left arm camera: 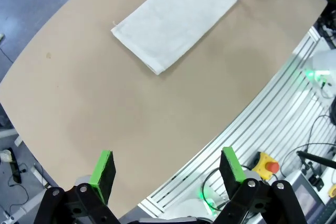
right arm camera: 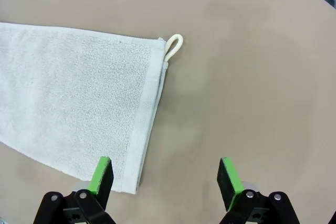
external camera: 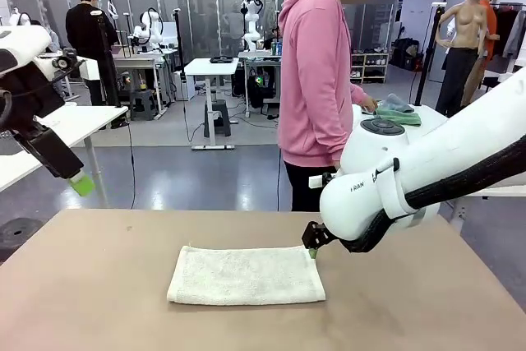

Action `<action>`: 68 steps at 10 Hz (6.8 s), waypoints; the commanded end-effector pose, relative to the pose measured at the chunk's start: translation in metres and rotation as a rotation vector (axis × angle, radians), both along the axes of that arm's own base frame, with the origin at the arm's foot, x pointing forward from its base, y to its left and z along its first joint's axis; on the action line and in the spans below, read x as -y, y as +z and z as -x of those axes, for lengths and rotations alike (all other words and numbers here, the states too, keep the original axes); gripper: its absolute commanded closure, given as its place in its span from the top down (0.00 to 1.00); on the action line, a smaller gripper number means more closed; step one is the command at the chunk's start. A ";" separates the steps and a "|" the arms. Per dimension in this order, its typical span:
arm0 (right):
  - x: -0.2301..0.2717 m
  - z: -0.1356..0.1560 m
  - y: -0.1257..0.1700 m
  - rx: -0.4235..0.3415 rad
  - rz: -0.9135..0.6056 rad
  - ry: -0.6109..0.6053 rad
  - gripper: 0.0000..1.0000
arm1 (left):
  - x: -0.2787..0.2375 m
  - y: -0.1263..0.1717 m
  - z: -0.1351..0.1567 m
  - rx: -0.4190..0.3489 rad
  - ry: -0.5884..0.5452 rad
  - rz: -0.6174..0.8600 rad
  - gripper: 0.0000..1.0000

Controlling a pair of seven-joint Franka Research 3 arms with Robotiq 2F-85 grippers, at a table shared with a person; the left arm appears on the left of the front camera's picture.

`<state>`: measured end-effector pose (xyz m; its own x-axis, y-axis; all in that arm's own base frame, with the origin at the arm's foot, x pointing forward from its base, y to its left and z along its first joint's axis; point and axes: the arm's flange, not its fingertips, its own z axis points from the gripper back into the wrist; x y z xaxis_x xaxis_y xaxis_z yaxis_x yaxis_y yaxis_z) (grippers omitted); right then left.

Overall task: Fold the towels and place them in the basket.
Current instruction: When a person lays out a Towel with hook on the table, fold it in half twice.

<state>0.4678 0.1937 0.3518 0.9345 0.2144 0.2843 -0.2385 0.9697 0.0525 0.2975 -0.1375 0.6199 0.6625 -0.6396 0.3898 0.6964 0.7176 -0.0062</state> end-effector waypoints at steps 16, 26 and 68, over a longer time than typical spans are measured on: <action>-0.031 -0.044 -0.066 -0.168 -0.002 -0.128 0.73 | -0.017 0.033 0.023 0.018 0.056 0.008 1.00; -0.039 -0.040 -0.064 -0.191 0.011 -0.148 0.00 | -0.017 0.033 0.023 0.018 0.056 0.008 1.00; -0.118 -0.038 0.008 -0.210 0.136 -0.088 1.00 | -0.017 0.033 0.023 0.018 0.056 0.008 1.00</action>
